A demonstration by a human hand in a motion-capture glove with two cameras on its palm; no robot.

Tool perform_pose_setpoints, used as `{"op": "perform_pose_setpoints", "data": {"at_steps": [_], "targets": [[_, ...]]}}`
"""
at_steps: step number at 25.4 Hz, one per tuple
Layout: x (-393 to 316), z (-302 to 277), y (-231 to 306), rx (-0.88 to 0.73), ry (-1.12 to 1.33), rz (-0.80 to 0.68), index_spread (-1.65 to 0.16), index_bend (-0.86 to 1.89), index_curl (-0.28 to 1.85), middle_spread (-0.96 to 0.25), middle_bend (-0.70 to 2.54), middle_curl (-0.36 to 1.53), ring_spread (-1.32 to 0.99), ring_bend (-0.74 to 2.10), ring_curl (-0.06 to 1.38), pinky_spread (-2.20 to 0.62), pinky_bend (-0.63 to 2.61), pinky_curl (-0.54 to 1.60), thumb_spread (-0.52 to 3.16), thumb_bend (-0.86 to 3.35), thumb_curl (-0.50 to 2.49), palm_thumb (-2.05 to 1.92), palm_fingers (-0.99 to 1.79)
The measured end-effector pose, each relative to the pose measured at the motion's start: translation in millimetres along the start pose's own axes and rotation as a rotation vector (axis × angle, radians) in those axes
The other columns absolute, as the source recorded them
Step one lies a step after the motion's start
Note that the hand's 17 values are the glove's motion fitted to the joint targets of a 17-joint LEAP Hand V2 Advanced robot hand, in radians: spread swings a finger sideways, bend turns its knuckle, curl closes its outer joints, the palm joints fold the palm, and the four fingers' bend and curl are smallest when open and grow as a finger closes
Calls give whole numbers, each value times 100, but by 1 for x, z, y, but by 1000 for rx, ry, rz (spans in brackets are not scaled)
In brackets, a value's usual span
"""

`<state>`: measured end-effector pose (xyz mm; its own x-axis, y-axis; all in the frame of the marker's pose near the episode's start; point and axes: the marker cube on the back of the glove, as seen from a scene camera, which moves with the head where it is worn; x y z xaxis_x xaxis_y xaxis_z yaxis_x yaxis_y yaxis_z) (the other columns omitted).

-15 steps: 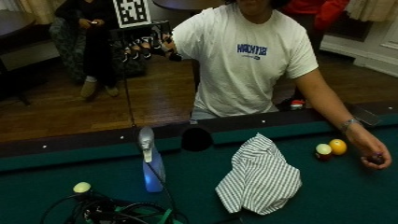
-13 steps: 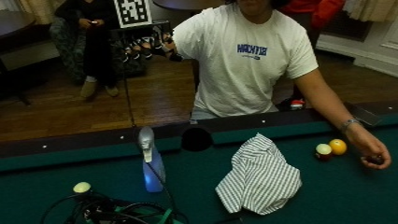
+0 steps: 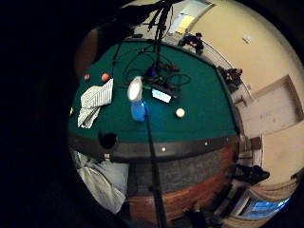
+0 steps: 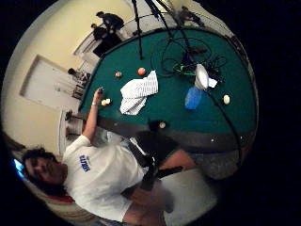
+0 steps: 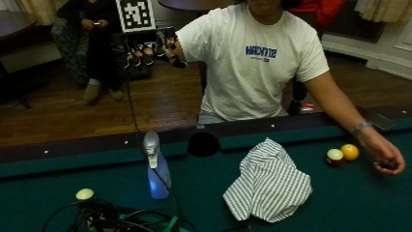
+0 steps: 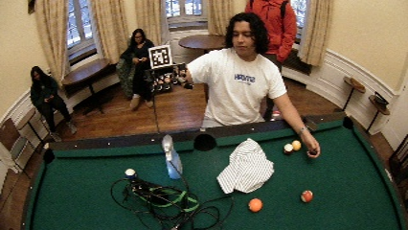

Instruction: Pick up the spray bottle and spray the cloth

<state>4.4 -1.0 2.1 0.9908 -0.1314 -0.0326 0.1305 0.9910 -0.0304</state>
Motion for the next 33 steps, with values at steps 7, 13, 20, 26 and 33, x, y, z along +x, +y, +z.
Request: {"op": "perform_pose_setpoints", "data": {"at_steps": [7, 13, 20, 26, 33], "targets": [[15, 30, 18, 44, -31, -20, -38, 12, 12, -6, 29, 22, -3, 34, 19, 23, 52, 26, 86, 0, 22, 37, 23], [24, 77, 48, -17, -84, 64, -39, 11, 13, -6, 29, 25, -4, 36, 21, 23, 53, 28, 88, -2, 24, 39, 22], [38, 117, 72, -28, -174, 96, -39, 11, 14, -6, 28, 27, -5, 38, 23, 23, 54, 30, 90, -2, 26, 40, 21], [46, 146, 86, -47, -242, 143, -39, 11, 15, -7, 28, 28, -5, 40, 24, 23, 54, 31, 91, -3, 28, 40, 20], [46, 174, 94, -47, -340, 175, -40, 11, 15, -7, 28, 29, -6, 41, 25, 23, 55, 32, 91, -3, 29, 40, 20]]}}
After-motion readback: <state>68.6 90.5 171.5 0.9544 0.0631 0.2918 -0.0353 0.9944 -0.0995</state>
